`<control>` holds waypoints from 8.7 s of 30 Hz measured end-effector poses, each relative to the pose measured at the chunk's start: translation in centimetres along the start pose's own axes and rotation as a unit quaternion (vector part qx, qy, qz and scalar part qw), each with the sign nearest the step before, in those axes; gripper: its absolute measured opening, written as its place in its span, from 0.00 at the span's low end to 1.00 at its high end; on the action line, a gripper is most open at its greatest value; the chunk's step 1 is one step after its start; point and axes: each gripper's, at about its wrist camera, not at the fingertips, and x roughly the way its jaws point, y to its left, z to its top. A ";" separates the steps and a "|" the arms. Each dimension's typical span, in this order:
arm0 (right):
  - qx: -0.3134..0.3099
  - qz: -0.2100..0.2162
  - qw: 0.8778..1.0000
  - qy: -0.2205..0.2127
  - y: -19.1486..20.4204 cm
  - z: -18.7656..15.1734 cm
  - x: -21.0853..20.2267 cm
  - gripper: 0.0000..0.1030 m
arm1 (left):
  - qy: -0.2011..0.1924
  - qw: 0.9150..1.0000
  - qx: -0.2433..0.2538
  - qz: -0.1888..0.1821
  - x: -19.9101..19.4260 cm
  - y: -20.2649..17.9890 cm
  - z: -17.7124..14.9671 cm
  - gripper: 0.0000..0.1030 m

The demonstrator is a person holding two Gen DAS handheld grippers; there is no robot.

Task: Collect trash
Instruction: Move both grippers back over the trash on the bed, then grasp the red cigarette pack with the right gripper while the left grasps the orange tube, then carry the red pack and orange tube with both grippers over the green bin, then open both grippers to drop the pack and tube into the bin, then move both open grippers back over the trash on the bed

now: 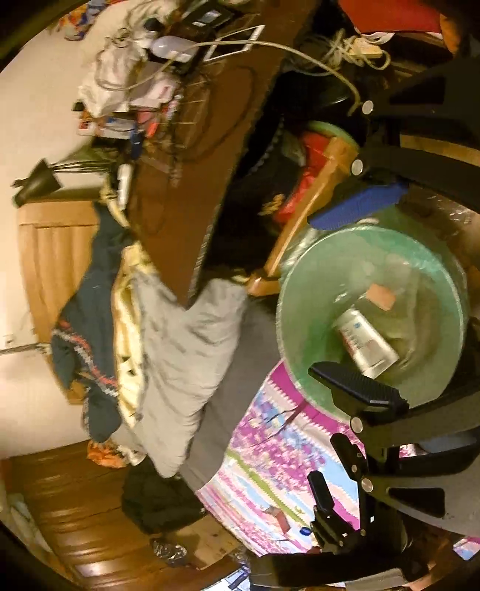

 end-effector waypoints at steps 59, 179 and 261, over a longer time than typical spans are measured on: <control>-0.462 0.363 0.801 0.115 65.4 -20.9 13.1 0.95 | 0.038 0.981 -0.161 0.101 -8.5 52.7 -28.6 0.75; -0.034 0.035 0.998 0.032 -1.3 4.0 -1.5 0.57 | -0.040 0.996 0.071 0.025 -2.9 -0.9 5.6 0.09; -0.085 0.109 0.990 -0.027 12.5 -2.3 1.4 0.78 | -0.079 0.942 -0.147 0.292 -6.5 14.9 -10.7 0.74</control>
